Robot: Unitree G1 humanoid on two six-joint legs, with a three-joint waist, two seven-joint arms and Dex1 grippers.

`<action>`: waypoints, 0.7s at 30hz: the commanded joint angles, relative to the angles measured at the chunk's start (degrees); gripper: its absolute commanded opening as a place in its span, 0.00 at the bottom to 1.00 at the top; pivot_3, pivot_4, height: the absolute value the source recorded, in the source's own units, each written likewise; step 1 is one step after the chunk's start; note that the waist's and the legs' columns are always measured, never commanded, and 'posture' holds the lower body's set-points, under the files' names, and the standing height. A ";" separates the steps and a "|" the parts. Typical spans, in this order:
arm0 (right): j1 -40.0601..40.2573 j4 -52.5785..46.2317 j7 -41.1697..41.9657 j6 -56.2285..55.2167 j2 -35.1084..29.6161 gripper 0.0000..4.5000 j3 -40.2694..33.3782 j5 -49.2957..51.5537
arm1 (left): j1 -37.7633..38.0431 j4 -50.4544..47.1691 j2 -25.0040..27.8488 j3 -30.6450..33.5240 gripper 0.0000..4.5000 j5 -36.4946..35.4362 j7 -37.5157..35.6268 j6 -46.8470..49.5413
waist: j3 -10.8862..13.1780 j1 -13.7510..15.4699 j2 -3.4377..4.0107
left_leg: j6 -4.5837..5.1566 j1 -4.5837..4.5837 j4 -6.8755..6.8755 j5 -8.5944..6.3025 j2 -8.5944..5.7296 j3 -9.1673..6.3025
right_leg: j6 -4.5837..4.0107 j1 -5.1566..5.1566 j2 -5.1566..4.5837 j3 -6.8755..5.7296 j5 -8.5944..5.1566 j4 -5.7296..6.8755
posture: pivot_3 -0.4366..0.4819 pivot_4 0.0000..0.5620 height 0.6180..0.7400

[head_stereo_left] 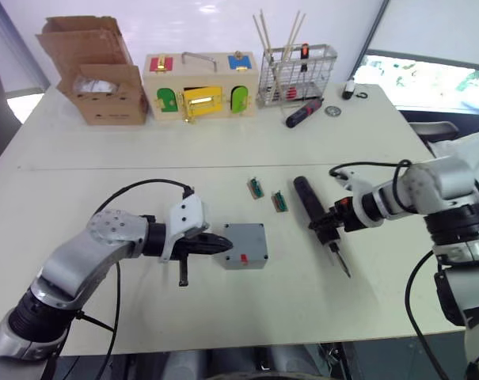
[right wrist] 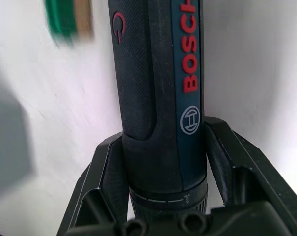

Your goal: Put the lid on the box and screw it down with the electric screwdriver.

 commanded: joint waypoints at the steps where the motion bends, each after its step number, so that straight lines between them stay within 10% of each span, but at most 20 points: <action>1: -1.08 -0.46 -6.27 0.33 -2.84 0.43 -12.08 13.33 | -3.65 3.85 -1.80 -0.42 0.00 1.50 -1.45 -3.21 | 0.24 1.22 0.57 | 0.00 -0.32 0.01 0.01 -0.03 0.03 | 0.01 -0.32 -0.01 0.02 0.00 0.08 | 0.48 0.27 1.00; 6: 0.68 -10.85 -25.52 -0.81 3.86 0.43 -36.44 29.13 | -9.51 11.34 -5.90 -1.96 0.00 2.63 -3.85 -5.10 | 0.28 1.45 0.69 | -0.60 -2.48 0.82 0.37 0.01 0.13 | 0.05 -2.60 0.09 -0.10 -0.01 1.40 | 0.48 0.27 1.00; 12: 13.13 -30.16 -53.51 -25.43 12.09 0.43 -38.42 58.93 | -13.63 16.07 -5.98 -1.25 0.00 2.46 -8.19 -5.30 | 0.28 1.04 0.62 | -0.53 -2.53 0.89 0.37 0.06 0.20 | 0.06 -2.65 0.11 -0.07 0.00 1.46 | 0.48 0.27 1.00; 21: 13.35 -56.33 -44.60 -51.10 20.14 0.43 -30.56 34.35 | -16.89 17.74 -6.65 -0.49 0.00 1.27 -9.94 -2.66 | 0.43 0.89 0.88 | -0.87 -2.40 0.84 0.61 0.06 0.14 | 0.07 -2.66 0.23 -0.03 -0.01 1.49 | 0.48 0.27 1.00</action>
